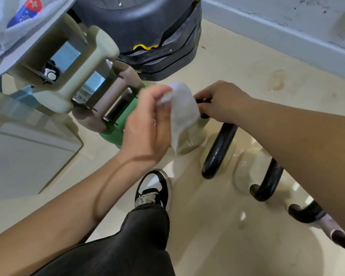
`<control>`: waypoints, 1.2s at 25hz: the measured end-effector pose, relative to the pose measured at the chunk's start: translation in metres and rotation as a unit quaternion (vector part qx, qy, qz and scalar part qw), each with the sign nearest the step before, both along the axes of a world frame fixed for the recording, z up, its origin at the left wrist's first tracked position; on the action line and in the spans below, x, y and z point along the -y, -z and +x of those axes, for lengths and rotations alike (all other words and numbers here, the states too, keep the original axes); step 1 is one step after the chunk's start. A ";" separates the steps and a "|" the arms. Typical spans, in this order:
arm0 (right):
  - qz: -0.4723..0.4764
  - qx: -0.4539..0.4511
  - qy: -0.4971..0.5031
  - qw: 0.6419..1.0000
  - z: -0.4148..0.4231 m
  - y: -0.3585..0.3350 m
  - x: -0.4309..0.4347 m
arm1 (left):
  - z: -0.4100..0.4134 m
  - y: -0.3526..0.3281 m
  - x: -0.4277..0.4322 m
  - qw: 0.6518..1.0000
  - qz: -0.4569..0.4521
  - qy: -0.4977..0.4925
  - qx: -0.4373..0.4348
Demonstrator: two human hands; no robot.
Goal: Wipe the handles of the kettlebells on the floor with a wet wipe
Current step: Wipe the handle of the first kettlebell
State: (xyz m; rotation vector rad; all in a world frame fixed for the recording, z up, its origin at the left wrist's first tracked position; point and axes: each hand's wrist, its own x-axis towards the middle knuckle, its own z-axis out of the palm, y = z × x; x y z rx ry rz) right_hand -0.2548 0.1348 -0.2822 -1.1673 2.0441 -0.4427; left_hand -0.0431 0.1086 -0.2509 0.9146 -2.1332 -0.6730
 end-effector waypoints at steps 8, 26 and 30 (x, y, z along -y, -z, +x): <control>0.001 -0.003 0.025 1.000 0.002 -0.001 -0.005 | 0.017 0.048 0.010 0.961 0.057 0.108 0.249; 0.025 0.051 0.032 0.998 -0.024 -0.015 -0.024 | -0.016 0.045 0.028 0.914 0.054 0.206 0.344; 0.042 0.058 0.058 0.996 -0.014 -0.019 -0.015 | -0.034 0.042 0.025 0.856 -0.180 0.113 0.472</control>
